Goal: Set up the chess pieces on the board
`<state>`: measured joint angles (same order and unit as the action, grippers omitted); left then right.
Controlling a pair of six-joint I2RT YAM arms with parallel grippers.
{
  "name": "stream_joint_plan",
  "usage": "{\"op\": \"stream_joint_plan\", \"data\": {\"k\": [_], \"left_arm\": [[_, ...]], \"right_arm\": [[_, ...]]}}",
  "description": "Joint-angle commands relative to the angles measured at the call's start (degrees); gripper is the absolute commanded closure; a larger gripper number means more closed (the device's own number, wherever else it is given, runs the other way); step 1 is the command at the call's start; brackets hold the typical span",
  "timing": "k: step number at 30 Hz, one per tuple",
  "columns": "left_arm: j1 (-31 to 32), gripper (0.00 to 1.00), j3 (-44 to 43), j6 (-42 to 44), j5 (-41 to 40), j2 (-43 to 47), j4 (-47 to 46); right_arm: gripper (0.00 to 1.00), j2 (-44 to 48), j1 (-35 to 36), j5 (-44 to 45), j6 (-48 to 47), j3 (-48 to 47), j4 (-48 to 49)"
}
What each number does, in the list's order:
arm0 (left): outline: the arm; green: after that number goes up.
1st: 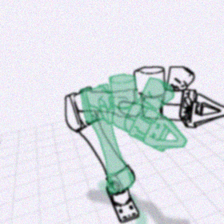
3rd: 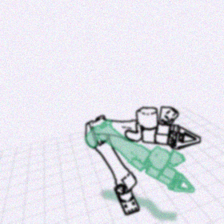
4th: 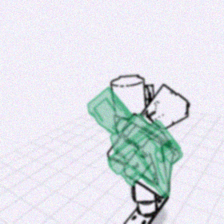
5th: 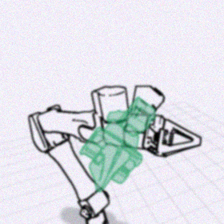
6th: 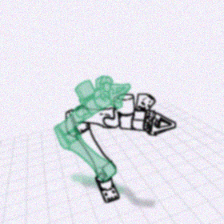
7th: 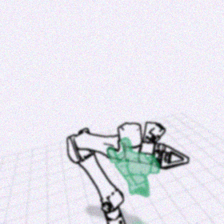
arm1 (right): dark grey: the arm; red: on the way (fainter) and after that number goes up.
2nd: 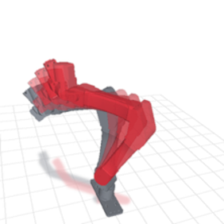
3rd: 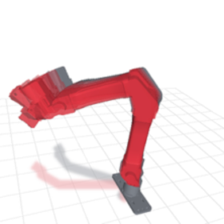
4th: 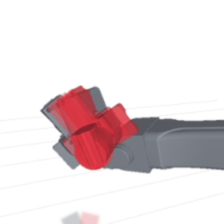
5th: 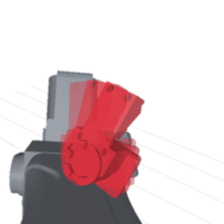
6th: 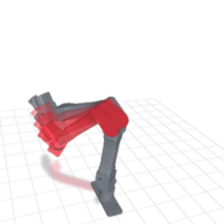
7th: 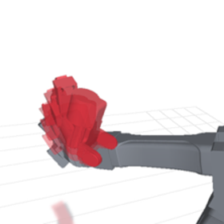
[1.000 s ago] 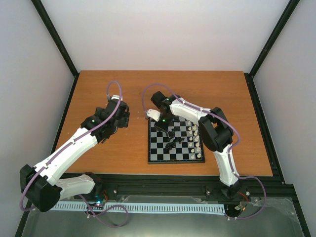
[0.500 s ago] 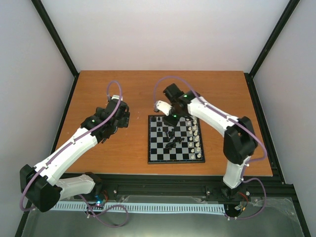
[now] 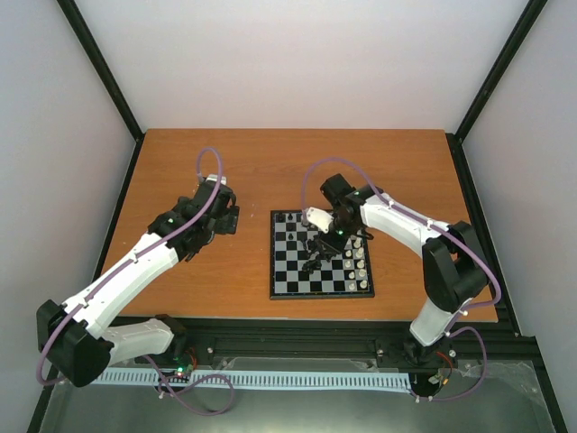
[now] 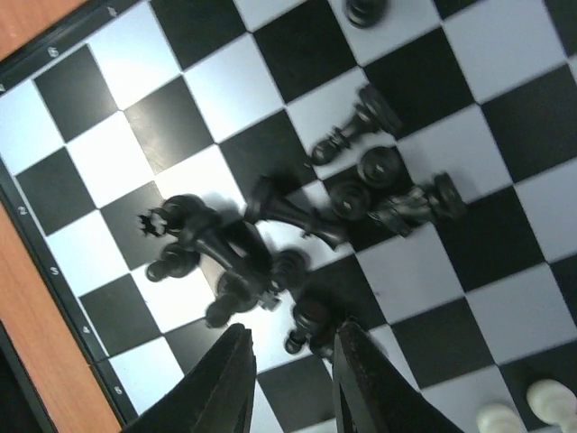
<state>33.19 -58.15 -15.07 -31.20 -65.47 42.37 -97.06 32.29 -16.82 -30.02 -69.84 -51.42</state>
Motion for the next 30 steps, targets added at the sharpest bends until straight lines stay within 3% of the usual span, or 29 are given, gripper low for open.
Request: {"op": "stream_joint_plan", "data": {"k": [1,30], "left_arm": [[-0.3,0.0,-1.2,0.8,0.5,-0.4,-0.3],[-0.2,0.0,-1.3,1.1,0.9,-1.4,-0.2]], "right_arm": [[0.75,1.3,2.4,-1.8,-1.5,1.4,1.8],[0.83,-2.8,5.8,-1.2,-1.9,3.9,2.2]]}}
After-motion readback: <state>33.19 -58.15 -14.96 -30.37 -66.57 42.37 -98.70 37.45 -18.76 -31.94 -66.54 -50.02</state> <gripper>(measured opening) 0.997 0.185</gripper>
